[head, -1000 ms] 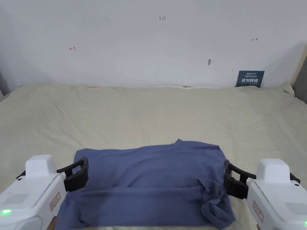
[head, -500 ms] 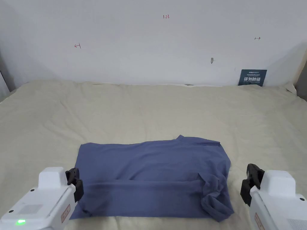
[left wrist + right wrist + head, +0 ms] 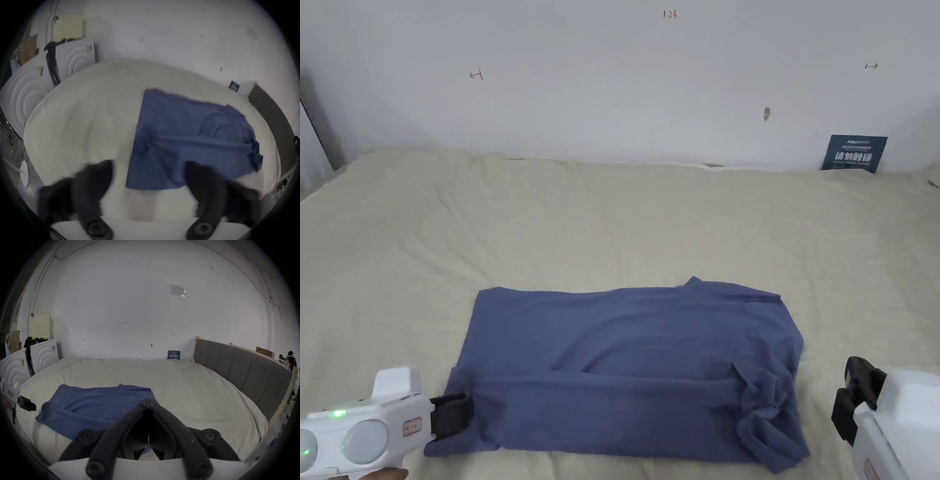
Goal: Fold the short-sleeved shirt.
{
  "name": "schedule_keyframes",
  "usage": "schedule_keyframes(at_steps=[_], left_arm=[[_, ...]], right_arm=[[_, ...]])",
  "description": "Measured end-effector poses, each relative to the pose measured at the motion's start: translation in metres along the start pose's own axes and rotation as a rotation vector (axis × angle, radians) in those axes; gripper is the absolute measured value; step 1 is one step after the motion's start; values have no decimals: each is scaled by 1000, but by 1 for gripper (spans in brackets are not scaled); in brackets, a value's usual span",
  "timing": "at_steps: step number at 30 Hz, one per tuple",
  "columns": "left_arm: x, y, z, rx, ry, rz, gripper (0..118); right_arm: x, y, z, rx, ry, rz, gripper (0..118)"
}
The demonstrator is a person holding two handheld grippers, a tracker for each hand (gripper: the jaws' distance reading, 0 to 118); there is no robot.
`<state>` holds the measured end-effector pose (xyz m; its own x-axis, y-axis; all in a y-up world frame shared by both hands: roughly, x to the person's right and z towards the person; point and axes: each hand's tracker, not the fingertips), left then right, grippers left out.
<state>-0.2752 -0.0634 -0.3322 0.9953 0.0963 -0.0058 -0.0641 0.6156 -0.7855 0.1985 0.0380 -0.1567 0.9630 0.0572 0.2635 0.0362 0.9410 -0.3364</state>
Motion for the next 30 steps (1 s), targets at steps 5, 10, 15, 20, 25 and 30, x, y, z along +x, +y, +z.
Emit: schedule_keyframes(at_steps=[5,10,15,20,25,30], left_arm=[[-2,-17,-37,-110,69,-30,106],[1,-29,-52,-94,76,-21,80],[5,-29,-39,-29,4,-62,10],[11,-24,-27,8,2,-61,6],[9,-18,-18,24,-16,-48,6],[6,-20,-19,11,-16,-38,6]], right_arm=[[-5,-4,-16,-56,-11,3,1],[-9,-12,-27,-111,-9,-9,1],[7,-43,-58,-258,8,-37,15],[15,-96,-104,-465,37,-4,104],[22,-127,-136,-570,67,-134,98],[19,-129,-147,-578,93,-161,36]])
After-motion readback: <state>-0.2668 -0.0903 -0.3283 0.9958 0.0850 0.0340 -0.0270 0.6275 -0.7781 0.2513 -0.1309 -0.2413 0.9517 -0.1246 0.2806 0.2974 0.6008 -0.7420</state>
